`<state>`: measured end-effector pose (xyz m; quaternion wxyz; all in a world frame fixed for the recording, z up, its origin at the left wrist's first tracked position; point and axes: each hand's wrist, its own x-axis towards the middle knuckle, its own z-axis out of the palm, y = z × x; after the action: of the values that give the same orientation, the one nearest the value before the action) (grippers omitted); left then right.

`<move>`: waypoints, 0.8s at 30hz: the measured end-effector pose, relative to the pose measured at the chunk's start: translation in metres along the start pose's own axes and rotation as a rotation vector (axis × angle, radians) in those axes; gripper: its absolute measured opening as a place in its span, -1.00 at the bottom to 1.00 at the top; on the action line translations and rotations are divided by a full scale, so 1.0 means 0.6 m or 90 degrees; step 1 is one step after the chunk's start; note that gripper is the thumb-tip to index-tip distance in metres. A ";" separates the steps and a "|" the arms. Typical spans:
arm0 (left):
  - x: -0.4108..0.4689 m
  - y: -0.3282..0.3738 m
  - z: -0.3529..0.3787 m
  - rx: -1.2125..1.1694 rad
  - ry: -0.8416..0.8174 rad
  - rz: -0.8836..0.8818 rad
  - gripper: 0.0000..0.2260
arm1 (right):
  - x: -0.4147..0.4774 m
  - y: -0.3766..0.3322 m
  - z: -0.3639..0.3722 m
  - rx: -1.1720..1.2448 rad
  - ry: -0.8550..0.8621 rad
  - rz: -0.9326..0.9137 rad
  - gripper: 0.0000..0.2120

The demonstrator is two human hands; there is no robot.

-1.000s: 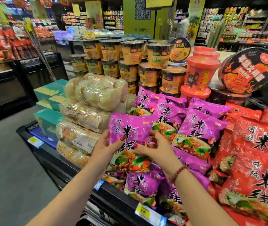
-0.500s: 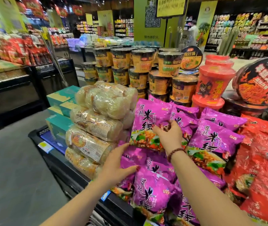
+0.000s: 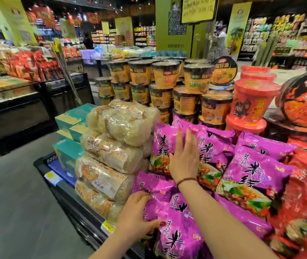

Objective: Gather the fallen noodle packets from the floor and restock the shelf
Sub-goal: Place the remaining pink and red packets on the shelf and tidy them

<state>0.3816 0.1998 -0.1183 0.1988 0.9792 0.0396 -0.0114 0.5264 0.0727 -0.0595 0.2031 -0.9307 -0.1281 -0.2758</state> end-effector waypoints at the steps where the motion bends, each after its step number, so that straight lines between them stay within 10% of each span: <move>1: 0.000 -0.001 0.001 -0.006 -0.001 -0.006 0.00 | 0.002 0.002 0.004 -0.089 -0.020 -0.065 -0.10; 4: 0.000 -0.001 0.004 -0.006 0.007 -0.002 0.00 | 0.004 0.012 0.016 -0.209 -0.163 -0.200 -0.30; 11: -0.005 0.002 0.002 -0.040 0.011 0.016 0.00 | 0.012 0.024 0.028 -0.218 -0.292 -0.102 -0.34; 24: -0.040 -0.030 -0.039 -0.124 0.085 0.146 -0.49 | -0.041 -0.011 -0.057 -0.154 -0.225 -0.084 -0.38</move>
<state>0.3567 0.2239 -0.1028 0.2894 0.9520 -0.0581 0.0805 0.4884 0.0602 -0.0450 0.0456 -0.9718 -0.1882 -0.1349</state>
